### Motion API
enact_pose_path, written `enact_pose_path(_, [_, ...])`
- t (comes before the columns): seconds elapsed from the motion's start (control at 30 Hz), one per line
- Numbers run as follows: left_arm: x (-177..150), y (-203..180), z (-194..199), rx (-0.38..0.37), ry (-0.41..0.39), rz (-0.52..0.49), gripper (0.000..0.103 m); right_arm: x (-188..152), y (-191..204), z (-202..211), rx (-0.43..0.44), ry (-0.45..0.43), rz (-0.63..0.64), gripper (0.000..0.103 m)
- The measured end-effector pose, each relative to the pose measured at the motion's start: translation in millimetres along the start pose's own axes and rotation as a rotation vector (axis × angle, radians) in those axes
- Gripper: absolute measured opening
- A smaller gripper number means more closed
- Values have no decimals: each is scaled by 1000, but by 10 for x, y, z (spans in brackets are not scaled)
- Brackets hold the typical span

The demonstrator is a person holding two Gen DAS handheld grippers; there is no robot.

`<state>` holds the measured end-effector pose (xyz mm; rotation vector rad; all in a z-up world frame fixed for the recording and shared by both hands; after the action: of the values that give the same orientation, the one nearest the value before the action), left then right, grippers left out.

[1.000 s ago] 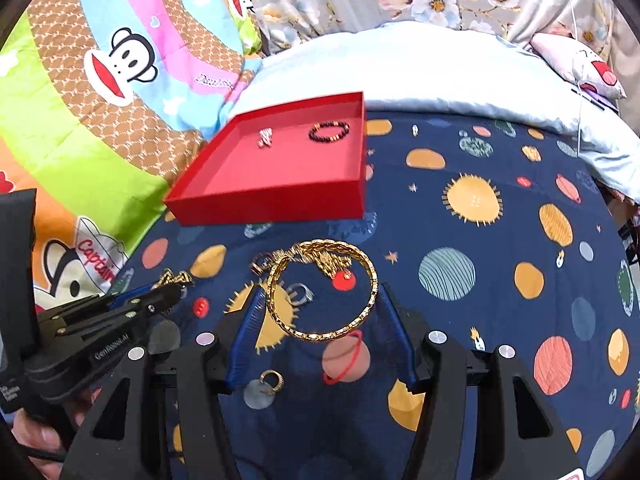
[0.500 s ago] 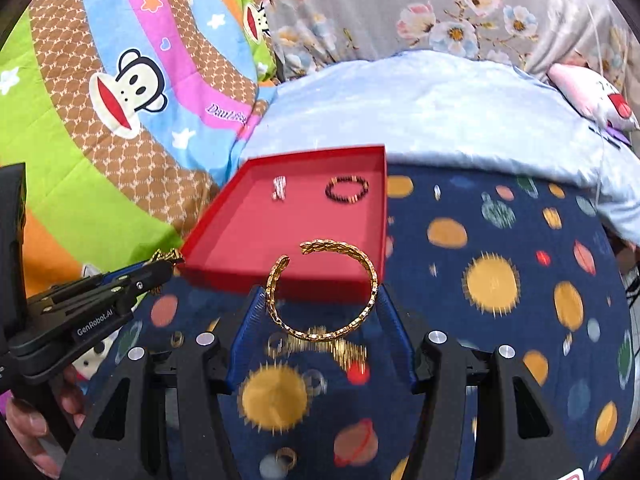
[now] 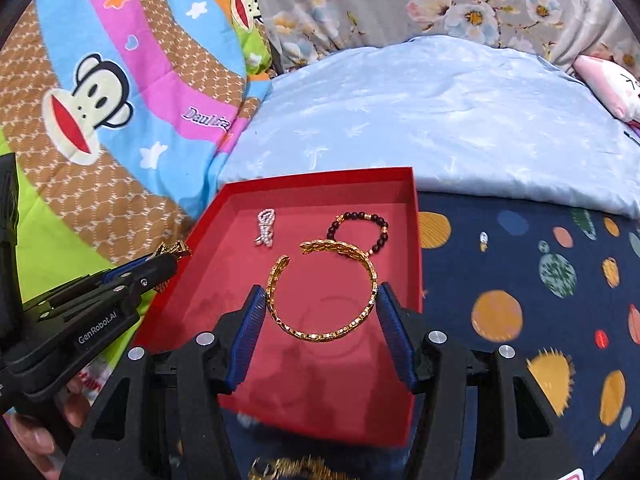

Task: Organize jewelry
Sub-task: 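Carry both gold pieces into the red tray and open both grippers, then withdraw both grippers from the tray toward the jewelry on the sheet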

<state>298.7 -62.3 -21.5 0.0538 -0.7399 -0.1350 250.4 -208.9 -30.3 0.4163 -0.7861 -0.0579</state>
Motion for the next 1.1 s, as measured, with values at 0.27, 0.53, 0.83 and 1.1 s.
enact_pose_path(0.27, [8, -7, -370, 29, 46, -15, 18, 12, -85, -357, -15, 35, 0, 56])
enact_pose_path(0.53, [27, -70, -560, 35, 72, -8, 19, 14, -128, -503, -22, 50, 3, 57])
enact_pose_path(0.83, [59, -8, -359, 80, 17, 0, 44, -20, -110, -182, -26, -5, -18, 57])
enact_pose_path(1.1, [-65, 4, -127, 85, 26, 1, 44, -194, 36, 157, 0, -30, -43, 57])
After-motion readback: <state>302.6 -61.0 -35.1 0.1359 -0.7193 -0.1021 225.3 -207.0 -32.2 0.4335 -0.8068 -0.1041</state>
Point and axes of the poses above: each gripper's, at about its wrist camera, not at the fingertips, and z roughly against the way its jaws point, y to its left, x to its top, the point moved 6 cm from there along -z, roughly the way its jaws point, and after that the axes turned 15 degrees about x, right-handed, at the moved point
